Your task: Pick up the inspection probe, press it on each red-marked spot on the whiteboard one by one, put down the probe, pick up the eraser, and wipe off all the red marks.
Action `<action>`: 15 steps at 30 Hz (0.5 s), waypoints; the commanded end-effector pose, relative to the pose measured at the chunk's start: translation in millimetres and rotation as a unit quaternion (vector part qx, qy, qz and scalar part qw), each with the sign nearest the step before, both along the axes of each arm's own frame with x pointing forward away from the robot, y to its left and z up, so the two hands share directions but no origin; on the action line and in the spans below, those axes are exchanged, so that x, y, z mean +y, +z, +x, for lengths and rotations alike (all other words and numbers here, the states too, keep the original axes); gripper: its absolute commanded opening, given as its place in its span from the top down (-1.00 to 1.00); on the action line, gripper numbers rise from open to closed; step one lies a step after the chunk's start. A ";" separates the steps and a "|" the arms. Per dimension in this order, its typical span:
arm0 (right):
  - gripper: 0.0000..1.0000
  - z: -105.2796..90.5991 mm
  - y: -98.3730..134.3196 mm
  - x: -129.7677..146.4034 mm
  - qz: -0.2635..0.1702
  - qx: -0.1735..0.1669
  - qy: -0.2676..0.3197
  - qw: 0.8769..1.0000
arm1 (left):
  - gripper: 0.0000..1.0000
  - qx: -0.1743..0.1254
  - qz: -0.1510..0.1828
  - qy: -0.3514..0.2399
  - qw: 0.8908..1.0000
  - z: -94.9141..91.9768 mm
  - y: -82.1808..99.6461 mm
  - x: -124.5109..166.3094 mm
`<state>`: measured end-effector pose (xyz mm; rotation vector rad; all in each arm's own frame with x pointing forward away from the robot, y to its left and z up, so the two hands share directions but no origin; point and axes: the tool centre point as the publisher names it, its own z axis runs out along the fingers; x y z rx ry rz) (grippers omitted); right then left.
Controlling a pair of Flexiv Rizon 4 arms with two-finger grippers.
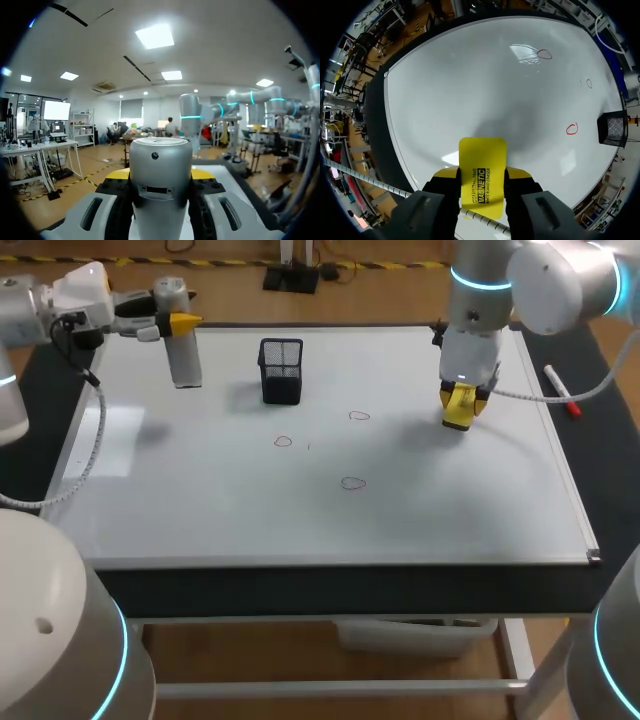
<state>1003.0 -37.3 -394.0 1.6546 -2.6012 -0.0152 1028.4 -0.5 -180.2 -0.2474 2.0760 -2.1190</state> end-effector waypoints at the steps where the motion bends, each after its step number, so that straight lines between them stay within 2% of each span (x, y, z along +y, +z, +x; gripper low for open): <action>1: 1.00 1.1 1.3 -0.1 -0.003 0.001 0.001 1.000 | 1.00 -0.002 -0.003 -0.012 1.000 -13.5 2.0 -12.2; 15: 1.00 1.1 1.3 -0.1 -0.003 0.001 0.001 1.000 | 1.00 -0.005 -0.015 -0.091 0.996 -56.2 2.0 -65.4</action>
